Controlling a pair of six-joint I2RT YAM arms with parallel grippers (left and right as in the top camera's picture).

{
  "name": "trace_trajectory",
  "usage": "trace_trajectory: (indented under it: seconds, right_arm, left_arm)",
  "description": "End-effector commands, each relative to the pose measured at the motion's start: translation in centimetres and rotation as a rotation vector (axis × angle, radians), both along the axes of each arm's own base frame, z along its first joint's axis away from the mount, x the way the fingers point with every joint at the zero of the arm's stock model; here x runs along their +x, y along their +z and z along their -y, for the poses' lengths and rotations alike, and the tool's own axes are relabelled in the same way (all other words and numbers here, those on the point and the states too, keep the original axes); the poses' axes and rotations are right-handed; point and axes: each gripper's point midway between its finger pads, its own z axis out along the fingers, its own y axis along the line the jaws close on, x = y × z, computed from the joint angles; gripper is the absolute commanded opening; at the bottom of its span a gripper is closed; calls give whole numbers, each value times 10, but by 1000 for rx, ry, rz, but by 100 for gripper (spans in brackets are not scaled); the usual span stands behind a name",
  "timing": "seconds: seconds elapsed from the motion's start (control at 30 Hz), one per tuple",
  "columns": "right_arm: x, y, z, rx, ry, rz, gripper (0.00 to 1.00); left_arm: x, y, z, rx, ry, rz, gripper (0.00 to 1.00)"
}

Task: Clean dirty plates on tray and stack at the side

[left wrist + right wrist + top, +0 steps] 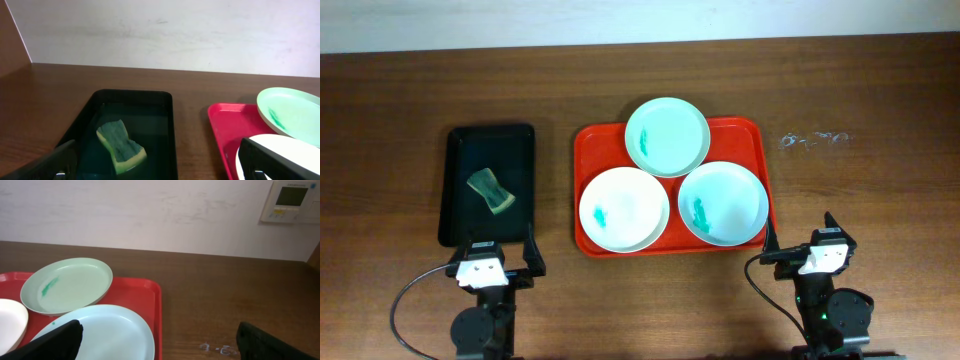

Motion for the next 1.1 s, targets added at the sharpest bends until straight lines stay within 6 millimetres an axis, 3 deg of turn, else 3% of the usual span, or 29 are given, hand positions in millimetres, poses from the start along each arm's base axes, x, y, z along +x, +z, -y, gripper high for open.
trace_trajectory:
  seconds: [0.0, 0.07, 0.1, 0.13, 0.17, 0.23, 0.3, 0.37, 0.4, 0.47, 0.53, 0.57, 0.6, 0.67, 0.77, 0.83, 0.87, 1.0, 1.07]
  right_arm:
    - [0, -4, 5, 0, -24, -6, 98]
    - [0, -4, 5, 0, -24, -6, 98]
    - [0, -4, 5, 0, -24, -6, 98]
    - [0, -4, 5, 0, -24, -6, 98]
    - [0, -4, 5, 0, -24, -6, 99]
    - [0, -4, 5, 0, -24, -6, 99]
    - [0, -4, 5, 0, -24, -6, 98]
    - [0, -4, 5, 0, -24, -6, 98]
    - [0, -4, 5, 0, -24, -6, 99]
    - [0, -4, 5, 0, -24, -6, 98]
    - [0, -4, 5, 0, -24, -6, 98]
    - [0, -4, 5, 0, -24, -6, 99]
    - [0, -4, 5, 0, -24, -6, 99]
    - [0, -4, 5, 0, -24, -6, 98]
    - [0, -4, 5, 0, -24, -6, 98]
    - [0, -4, 5, 0, -24, -6, 99]
    - [0, -4, 5, 0, -24, -6, 98]
    - [0, -4, 5, 0, -24, -6, 98]
    - [0, -4, 5, 0, -24, -6, 99]
  left_arm:
    - [1, 7, 15, -59, -82, 38, 99]
    - [-12, 9, 80, -315, -449, -7, 99]
    - [-35, 13, 119, -492, -695, -85, 99]
    - [-48, 22, 134, -608, -807, -124, 99]
    - [-53, 30, 139, -656, -847, -125, 99]
    - [-61, 69, 140, -654, -921, 20, 99]
    - [-96, 143, 137, -460, -1022, 408, 99]
    - [-101, 189, 112, -464, -888, 616, 99]
    - [-99, 215, 100, -379, -772, 684, 99]
    - [-88, 237, 99, -195, -682, 624, 99]
    - [-59, 246, 96, -43, -592, 436, 99]
    - [-38, 239, 84, -27, -504, 291, 99]
    - [-7, 217, 64, -45, -372, 49, 99]
    - [20, 180, 65, -109, -368, -310, 99]
    - [52, 151, 34, -114, -176, -492, 99]
    - [73, 119, -27, -255, 241, -607, 99]
    - [82, 98, -47, -317, 363, -647, 99]
    - [105, 28, -82, -360, 503, -821, 99]
    - [111, -7, -98, -514, 634, -852, 99]
